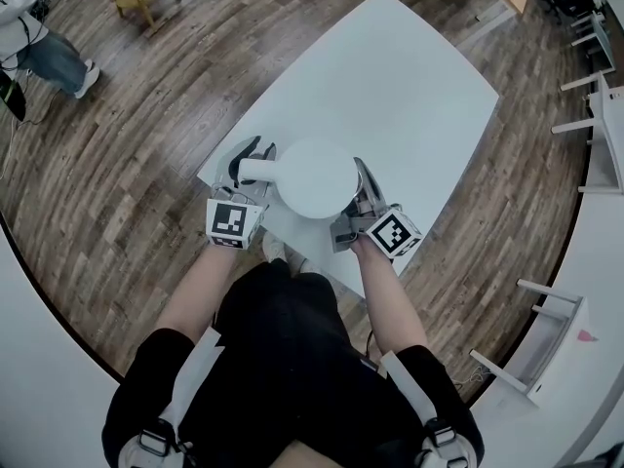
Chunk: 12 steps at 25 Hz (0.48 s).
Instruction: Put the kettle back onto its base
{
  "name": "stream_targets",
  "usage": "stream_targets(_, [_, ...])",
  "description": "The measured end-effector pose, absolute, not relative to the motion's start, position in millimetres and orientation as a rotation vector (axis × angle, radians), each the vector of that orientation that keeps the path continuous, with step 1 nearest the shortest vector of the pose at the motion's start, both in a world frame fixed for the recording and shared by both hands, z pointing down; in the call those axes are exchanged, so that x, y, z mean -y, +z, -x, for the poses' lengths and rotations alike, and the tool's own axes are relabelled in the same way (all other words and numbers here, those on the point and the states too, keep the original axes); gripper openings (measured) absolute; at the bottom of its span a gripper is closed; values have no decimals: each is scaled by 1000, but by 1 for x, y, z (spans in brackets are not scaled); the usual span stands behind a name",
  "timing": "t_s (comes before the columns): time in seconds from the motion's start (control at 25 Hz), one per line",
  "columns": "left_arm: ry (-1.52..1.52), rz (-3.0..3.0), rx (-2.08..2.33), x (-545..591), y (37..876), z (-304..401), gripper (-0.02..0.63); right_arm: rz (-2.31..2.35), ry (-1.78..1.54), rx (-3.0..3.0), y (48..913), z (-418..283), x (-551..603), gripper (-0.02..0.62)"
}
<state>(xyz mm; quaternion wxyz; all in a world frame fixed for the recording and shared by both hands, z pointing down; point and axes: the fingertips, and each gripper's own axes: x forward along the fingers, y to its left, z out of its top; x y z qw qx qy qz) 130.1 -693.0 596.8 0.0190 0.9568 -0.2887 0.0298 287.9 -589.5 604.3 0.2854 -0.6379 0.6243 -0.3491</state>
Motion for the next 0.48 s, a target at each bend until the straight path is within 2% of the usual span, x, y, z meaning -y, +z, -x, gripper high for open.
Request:
stream_targets(0.08, [138,-2964,908,693,602,-125,133,1700,-916,-1665,602,-292,586,17])
stream_targets(0.48, [240,-2933,1046,671,603,-94,135,1704,-859,-1689,587,-295,559,17])
